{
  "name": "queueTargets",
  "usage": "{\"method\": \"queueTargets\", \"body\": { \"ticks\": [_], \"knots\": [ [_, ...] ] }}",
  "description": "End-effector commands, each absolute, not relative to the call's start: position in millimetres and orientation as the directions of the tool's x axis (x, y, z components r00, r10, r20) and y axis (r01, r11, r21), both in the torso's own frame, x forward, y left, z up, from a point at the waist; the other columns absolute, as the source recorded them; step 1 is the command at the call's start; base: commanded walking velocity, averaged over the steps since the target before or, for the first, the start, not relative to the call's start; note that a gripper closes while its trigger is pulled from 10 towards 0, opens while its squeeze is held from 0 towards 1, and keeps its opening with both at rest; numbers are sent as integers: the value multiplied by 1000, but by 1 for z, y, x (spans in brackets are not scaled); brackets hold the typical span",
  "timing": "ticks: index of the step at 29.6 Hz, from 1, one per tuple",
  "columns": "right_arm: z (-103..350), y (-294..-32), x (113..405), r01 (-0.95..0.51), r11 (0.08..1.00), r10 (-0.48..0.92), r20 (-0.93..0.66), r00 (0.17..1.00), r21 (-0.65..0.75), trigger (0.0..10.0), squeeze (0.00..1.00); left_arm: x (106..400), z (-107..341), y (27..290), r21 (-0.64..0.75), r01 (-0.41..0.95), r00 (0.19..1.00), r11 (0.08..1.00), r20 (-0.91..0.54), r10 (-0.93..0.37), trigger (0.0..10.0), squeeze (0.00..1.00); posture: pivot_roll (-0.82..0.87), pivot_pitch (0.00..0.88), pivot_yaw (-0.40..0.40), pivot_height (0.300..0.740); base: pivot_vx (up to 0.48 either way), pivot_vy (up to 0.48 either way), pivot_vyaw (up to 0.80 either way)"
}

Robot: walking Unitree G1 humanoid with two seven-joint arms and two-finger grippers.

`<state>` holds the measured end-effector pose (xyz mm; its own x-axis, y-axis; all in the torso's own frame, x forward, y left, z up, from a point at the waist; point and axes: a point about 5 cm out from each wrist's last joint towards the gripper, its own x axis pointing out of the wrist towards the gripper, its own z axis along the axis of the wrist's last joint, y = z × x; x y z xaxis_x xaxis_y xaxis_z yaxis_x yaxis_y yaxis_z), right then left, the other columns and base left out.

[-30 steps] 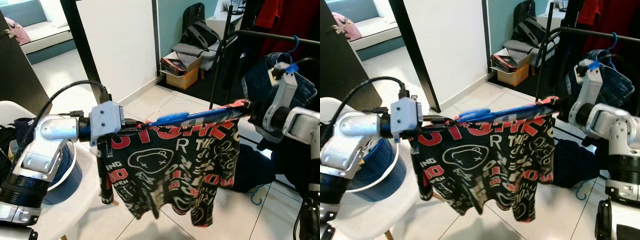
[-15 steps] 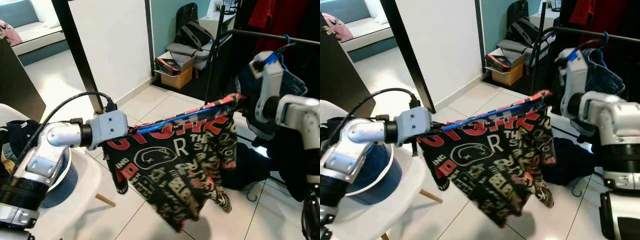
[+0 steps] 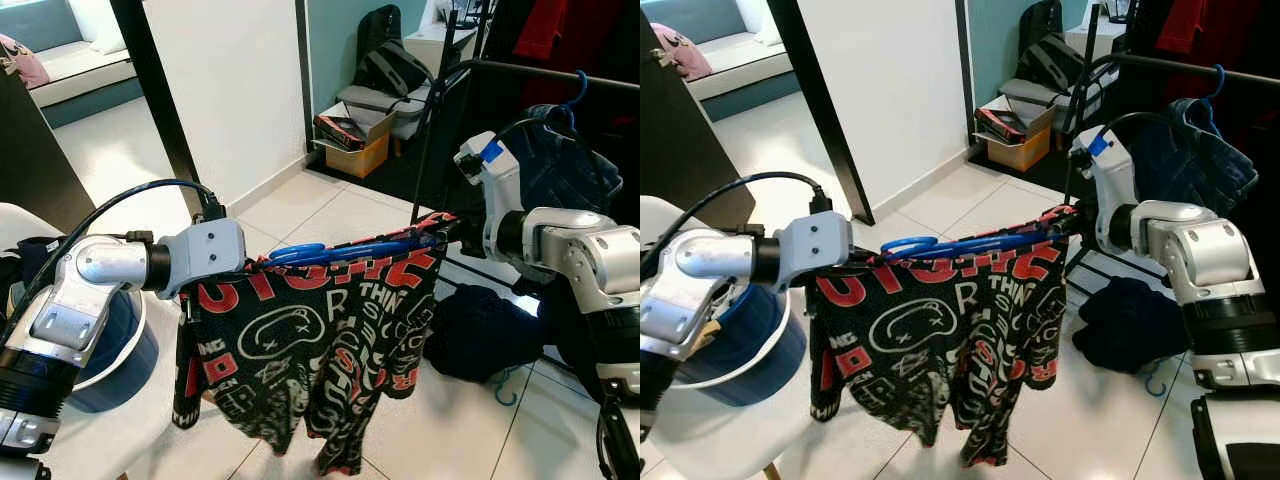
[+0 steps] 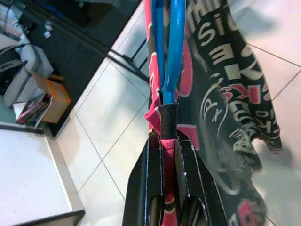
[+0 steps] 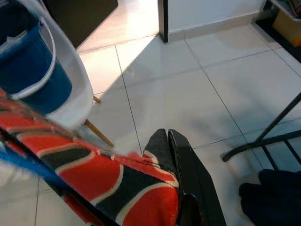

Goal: Hang hanger

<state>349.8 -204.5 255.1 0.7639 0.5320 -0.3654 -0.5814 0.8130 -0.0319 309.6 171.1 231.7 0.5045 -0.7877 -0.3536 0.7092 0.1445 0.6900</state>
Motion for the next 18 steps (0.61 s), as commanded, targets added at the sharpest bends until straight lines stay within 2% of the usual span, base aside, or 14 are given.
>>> {"method": "queueTargets", "body": {
  "ticks": [1, 4, 5, 7, 10, 13, 15, 18],
  "knots": [
    [267, -192, 349, -625, 781, 594, -311, 742, 0, 0, 0, 308, 223, 162, 667, 734, 479, 128, -375, -794, 6863, 0, -81, 0, 33, 740, 0, 0, 0],
    [271, -182, 347, -663, 748, 643, -287, 710, 35, 0, 0, 310, 217, 154, 659, 739, 481, 141, -370, -795, 7216, 0, -83, 0, 34, 740, 0, 0, 0],
    [275, -172, 343, -700, 711, 688, -268, 674, 64, 0, 0, 314, 212, 150, 656, 735, 506, 171, -363, -782, 8392, 0, -86, 0, 33, 740, 0, 0, 0],
    [278, -157, 337, -752, 652, 744, -265, 613, 90, 0, 0, 323, 206, 154, 670, 710, 576, 218, -374, -727, 8431, 0, -92, 0, 33, 740, 0, 0, 0],
    [275, -150, 335, -770, 630, 760, -280, 586, 102, 0, 0, 329, 206, 158, 668, 698, 616, 257, -376, -692, 8471, 0, -93, 0, 33, 740, 0, 0, 0],
    [273, -148, 334, -772, 626, 763, -286, 579, 106, 0, 0, 330, 206, 159, 666, 695, 626, 272, -374, -684, 8471, 0, -93, 0, 33, 740, 0, 0, 0],
    [269, -142, 334, -771, 623, 767, -296, 569, 132, 0, 0, 338, 211, 167, 643, 665, 696, 380, -349, -628, 8431, 0, -90, 0, 32, 740, 0, 0, 0],
    [268, -142, 334, -764, 631, 762, -297, 576, 137, 0, 0, 341, 214, 170, 637, 650, 719, 415, -335, -609, 8275, 0, -90, 0, 32, 740, 0, 0, 0]
  ]
}}
